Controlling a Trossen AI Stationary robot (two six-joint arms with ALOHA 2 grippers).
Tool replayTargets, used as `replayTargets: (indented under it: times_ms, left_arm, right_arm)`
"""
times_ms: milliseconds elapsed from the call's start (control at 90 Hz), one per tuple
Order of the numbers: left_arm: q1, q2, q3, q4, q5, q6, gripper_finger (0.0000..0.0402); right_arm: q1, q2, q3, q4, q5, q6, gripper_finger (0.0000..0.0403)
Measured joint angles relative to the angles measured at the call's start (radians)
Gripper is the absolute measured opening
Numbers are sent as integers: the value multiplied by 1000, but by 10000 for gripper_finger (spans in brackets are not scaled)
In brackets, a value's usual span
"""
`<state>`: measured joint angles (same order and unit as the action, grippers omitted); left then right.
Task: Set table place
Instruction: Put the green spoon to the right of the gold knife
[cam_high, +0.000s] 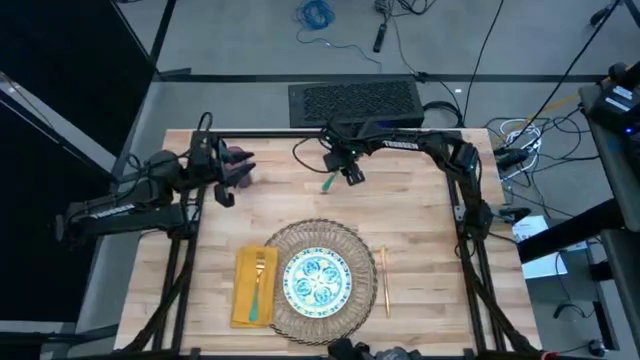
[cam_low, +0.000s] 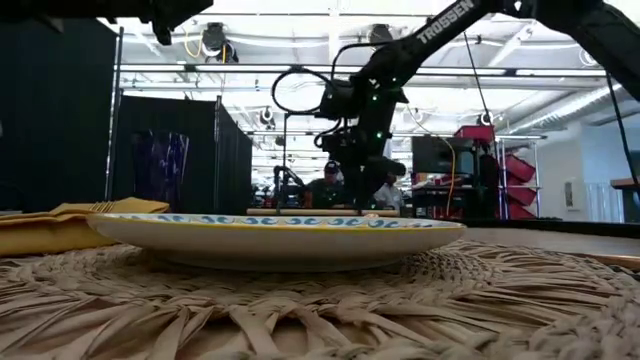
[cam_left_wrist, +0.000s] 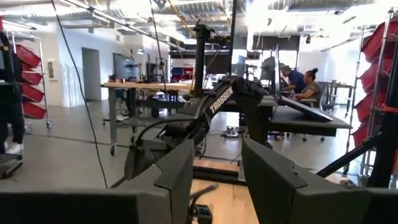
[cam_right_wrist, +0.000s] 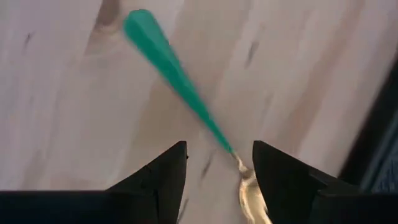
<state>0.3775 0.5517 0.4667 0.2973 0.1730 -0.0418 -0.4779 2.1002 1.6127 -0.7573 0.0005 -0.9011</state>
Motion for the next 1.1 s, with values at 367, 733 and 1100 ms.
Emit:
replayTargets:
  times_ms: [367, 733, 1100]
  left_arm:
    - [0, 5, 0, 2, 0, 2, 121]
    - [0, 5, 0, 2, 0, 2, 121]
    - [0, 5, 0, 1, 0, 3, 121]
  right_arm:
    - [-1, 35, 0, 44, -35, -1, 168]
    - [-37, 45, 0, 41, -102, 38, 168]
    - [-50, 89, 4, 27, -129, 40, 138]
